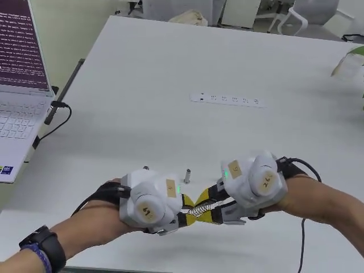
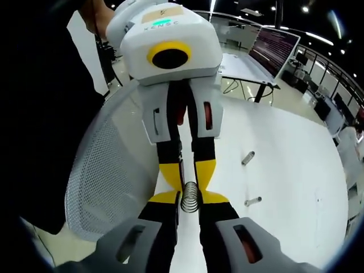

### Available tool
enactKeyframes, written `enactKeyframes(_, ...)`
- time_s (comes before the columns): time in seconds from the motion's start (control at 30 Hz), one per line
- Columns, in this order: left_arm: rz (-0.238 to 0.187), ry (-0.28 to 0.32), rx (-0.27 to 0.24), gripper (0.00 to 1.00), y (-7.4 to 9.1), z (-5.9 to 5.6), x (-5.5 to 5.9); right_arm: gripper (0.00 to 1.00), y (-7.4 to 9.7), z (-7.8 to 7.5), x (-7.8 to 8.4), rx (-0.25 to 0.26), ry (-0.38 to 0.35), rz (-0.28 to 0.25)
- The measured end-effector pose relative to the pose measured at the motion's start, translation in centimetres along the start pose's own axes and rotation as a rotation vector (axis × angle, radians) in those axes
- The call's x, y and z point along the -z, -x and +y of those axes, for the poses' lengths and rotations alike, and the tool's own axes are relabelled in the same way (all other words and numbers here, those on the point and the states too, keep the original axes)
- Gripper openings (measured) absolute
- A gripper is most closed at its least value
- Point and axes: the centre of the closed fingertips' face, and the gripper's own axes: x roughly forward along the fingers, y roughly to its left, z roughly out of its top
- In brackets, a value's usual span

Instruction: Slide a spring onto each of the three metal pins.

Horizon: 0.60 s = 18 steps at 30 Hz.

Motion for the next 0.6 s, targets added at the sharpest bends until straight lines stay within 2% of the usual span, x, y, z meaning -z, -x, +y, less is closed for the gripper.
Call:
enactKeyframes(0.23,0.008,-0.002,0.012,0.02,-0.2,-0.12,0.04,0.09,-0.09,0.05,0.23,-0.004,0.004,0.016)
enactKeyframes(0.6,0.016,0.009,0.015,0.03,-0.88,-0.4,0.71,0.09,-0.73,0.2,0.87,-0.003,0.012,0.049)
